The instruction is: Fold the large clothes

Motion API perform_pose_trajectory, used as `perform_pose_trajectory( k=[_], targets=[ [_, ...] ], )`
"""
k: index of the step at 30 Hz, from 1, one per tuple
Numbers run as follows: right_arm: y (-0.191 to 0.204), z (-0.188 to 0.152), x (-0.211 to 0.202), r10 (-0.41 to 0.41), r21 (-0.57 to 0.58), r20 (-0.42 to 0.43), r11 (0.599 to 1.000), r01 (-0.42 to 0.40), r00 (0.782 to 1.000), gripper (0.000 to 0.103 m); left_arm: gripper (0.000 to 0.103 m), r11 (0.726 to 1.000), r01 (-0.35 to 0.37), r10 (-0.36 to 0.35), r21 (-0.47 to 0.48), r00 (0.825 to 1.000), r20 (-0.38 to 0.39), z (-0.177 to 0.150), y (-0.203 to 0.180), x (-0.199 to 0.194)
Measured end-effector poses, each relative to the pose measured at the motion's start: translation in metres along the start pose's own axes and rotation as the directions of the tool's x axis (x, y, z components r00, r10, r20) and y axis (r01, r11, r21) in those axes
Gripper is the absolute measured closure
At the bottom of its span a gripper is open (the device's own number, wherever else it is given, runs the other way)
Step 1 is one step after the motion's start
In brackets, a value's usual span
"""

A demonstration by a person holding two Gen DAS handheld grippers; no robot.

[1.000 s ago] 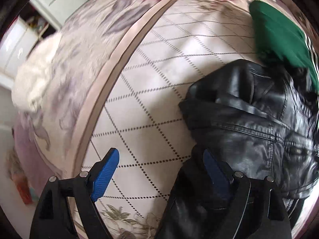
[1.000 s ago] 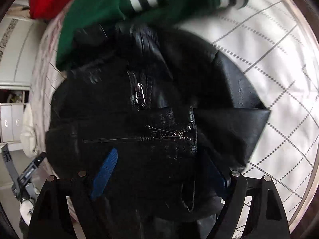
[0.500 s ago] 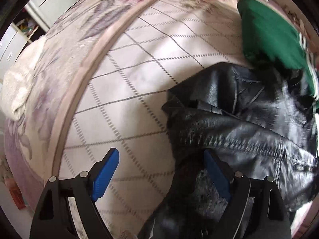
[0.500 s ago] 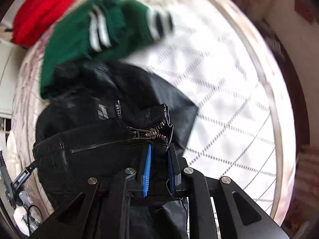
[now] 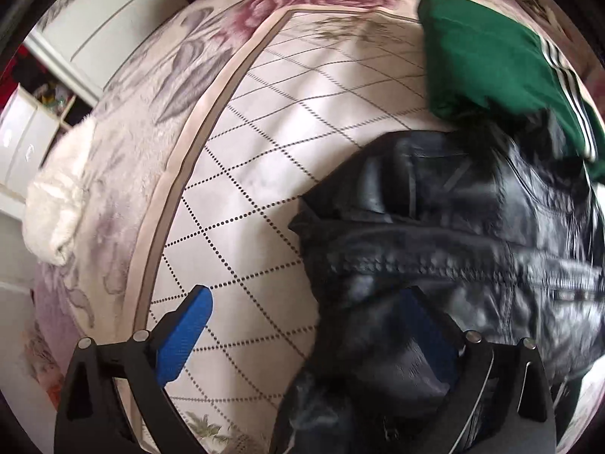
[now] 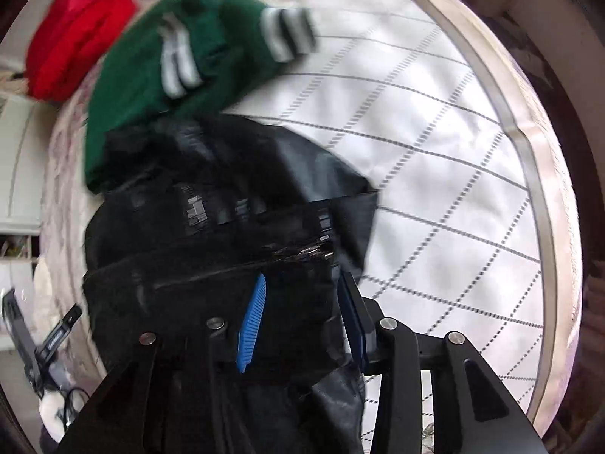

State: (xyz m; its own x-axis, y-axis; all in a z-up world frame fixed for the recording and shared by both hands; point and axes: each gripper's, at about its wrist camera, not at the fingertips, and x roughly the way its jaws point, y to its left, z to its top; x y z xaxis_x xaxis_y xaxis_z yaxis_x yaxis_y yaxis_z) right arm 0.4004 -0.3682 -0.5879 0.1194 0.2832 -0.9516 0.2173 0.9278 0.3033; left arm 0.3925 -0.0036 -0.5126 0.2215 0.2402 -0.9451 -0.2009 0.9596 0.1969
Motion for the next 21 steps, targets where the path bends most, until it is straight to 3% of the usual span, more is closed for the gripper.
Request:
perform_pose_trajectory(
  k=[2,4,6,9,12,15,18,21],
  targets=[
    [0.020,-0.007,0.018,0.007,-0.078,-0.067,0.997,-0.013,0.998,0.048,0.000,0.994,-0.073,0.075,0.076,0.997,-0.019,-0.005,-0.018,0.015],
    [0.030,-0.011,0.058,-0.098,-0.184,-0.126,0.980,0.074,0.987,0.048,0.000,0.990,-0.091,0.099,0.106,0.992,-0.080,-0.010,-0.024,0.044],
    [0.030,-0.009,0.084,-0.114,-0.187,-0.161,0.979,0.083,0.980,0.047,0.000,0.999,-0.009,0.014,0.039,0.994,-0.110,-0.012,-0.018,0.067],
    [0.038,-0.001,0.079,-0.128,-0.172,-0.209,0.981,0.093,0.969,0.046,0.000,0.998,0.056,-0.060,-0.027,0.989,-0.133,-0.007,-0.008,0.071],
    [0.037,-0.009,0.044,-0.087,-0.162,-0.155,0.985,0.062,0.984,0.046,0.000,0.999,0.027,-0.032,-0.035,0.990,-0.139,-0.007,-0.003,0.058],
    [0.031,-0.035,0.015,-0.123,-0.198,-0.117,0.975,0.099,0.985,0.046,0.000,0.998,0.008,-0.014,-0.054,0.995,-0.097,-0.015,-0.003,0.020],
    [0.025,-0.064,0.020,-0.165,-0.249,-0.190,0.962,0.115,0.968,0.046,0.000,0.997,0.023,-0.028,-0.067,0.997,-0.067,-0.029,-0.009,-0.013],
    [0.008,-0.092,0.047,-0.172,-0.254,-0.270,0.962,0.103,0.947,0.046,0.000,0.999,0.020,-0.023,-0.041,0.997,-0.077,-0.045,-0.024,-0.012]
  ],
)
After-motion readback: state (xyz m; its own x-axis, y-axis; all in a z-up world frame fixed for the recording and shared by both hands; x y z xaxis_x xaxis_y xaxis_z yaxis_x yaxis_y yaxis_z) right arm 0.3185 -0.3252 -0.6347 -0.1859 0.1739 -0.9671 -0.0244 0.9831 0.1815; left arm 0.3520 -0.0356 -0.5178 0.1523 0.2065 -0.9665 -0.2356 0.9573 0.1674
